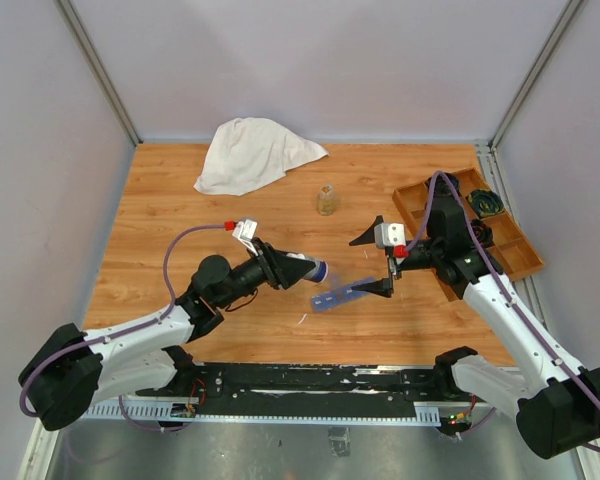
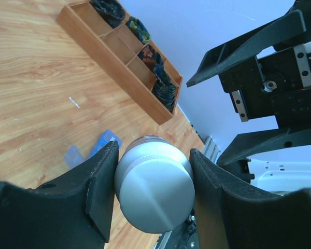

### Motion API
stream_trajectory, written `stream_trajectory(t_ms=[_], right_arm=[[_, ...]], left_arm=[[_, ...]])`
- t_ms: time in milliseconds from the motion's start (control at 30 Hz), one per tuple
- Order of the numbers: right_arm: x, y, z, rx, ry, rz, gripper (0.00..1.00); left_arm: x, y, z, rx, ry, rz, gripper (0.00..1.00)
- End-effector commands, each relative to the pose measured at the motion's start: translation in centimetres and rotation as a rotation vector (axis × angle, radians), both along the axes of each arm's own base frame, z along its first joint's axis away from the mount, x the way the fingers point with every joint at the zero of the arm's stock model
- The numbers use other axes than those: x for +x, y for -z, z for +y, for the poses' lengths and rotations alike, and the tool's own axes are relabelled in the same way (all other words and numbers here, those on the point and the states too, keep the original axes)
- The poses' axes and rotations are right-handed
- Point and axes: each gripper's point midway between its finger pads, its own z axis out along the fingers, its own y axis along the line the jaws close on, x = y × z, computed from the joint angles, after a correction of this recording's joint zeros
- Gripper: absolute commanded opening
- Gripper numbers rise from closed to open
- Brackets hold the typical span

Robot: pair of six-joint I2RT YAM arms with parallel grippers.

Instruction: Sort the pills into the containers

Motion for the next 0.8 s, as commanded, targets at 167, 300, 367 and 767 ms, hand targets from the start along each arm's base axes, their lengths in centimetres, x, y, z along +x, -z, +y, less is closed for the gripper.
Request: stream_trajectory(t_ms=[167, 300, 367, 767], right_arm=[[-0.93, -0.34, 0.31, 0.014, -0.043, -0.016, 0.99], [-0.94, -0.28, 0.29, 0.012, -0.041, -0.014, 0.99], [-0.95, -0.27, 0.31, 0.011, -0.041, -0.014, 0.99], [-0.65, -0.21, 0.38, -0.003, -0.028, -0.024, 0.99]], left_arm=[[-1.25, -2.52, -0.34, -0.104, 0.052, -0.083, 0.0], [-1.38, -2.55, -0.44, -0.109, 0.061, -0.087, 0.0], [-1.42, -2.63, -0.46, -0.111, 0.064, -0.091, 0.0], [-1.68, -2.83, -0.79, -0.138, 0.088, -0.087, 0.0]])
